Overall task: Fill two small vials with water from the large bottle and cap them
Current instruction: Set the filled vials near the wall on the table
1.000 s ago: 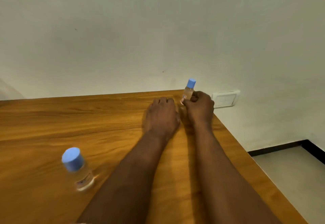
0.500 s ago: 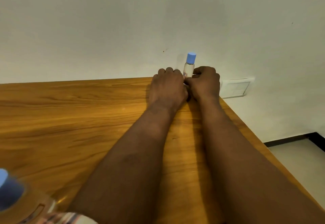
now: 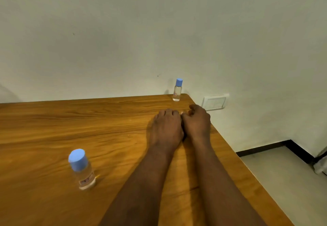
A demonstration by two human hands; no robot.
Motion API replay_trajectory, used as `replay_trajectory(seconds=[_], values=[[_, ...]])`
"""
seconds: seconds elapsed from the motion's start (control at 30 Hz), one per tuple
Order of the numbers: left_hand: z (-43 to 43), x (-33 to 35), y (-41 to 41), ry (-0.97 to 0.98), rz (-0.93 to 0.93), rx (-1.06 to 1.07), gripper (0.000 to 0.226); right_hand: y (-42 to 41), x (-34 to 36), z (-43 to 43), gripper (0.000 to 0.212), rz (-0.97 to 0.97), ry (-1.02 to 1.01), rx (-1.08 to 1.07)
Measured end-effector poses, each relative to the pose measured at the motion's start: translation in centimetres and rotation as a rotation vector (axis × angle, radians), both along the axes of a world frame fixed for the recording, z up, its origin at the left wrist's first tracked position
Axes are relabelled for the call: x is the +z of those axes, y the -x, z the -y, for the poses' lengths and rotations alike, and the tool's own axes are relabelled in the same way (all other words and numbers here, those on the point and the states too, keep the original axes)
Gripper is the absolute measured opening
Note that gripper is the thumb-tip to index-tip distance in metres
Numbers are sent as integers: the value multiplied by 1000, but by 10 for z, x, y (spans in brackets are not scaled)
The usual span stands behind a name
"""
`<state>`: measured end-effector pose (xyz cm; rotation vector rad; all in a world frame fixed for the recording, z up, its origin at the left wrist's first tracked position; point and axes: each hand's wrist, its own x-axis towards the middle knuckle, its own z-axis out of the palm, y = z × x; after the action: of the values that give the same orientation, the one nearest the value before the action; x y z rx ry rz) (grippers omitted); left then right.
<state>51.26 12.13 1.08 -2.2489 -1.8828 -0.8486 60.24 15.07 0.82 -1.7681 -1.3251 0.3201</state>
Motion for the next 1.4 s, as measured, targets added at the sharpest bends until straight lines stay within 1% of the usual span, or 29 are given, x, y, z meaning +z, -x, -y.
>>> replay_trajectory(seconds=[0.07, 0.17, 0.3, 0.47, 0.57, 0.63, 0.73, 0.8, 0.87, 0.9, 0.93, 1.0, 1.03, 1.07, 1.13, 1.23, 1.4], values=[[25, -2, 0, 27, -10, -14, 20, 2, -2, 23, 43, 30, 27, 18], [68, 1, 9, 76, 0, -39, 24, 11, -2, 65, 43, 22, 36, 51], [125, 6, 28, 118, 13, -19, 26, 30, -2, 120, 40, -1, 30, 69], [188, 8, 64, 102, 74, 20, 33, 73, 2, 175, 37, -108, 21, 140], [221, 6, 90, 64, 173, 75, 32, 104, 5, 198, 37, -194, 25, 215], [238, 5, 110, 39, 263, 151, 27, 129, 8, 210, 41, -255, 39, 274], [250, 3, 134, 23, 357, 249, 24, 159, 9, 221, 53, -297, 61, 333], [254, 4, 146, 21, 395, 299, 23, 172, 10, 225, 61, -284, 70, 340], [254, 4, 154, 20, 407, 340, 23, 179, 9, 226, 64, -239, 84, 334], [254, 4, 157, 22, 416, 356, 23, 181, 10, 227, 62, -216, 89, 331], [253, 4, 159, 26, 430, 369, 24, 183, 10, 227, 55, -203, 85, 334], [251, 4, 160, 39, 443, 381, 22, 184, 8, 226, 26, -161, 67, 340], [250, 4, 160, 42, 442, 381, 20, 184, 8, 225, 17, -136, 64, 339], [249, 4, 160, 39, 437, 379, 18, 184, 8, 224, 12, -120, 60, 339], [247, 3, 159, 29, 421, 372, 16, 184, 9, 223, 12, -116, 53, 335], [242, 2, 156, 27, 373, 359, 16, 180, 5, 222, 17, -145, 28, 319], [226, 4, 139, 61, 219, 290, 26, 156, 5, 214, 16, -235, -40, 195]])
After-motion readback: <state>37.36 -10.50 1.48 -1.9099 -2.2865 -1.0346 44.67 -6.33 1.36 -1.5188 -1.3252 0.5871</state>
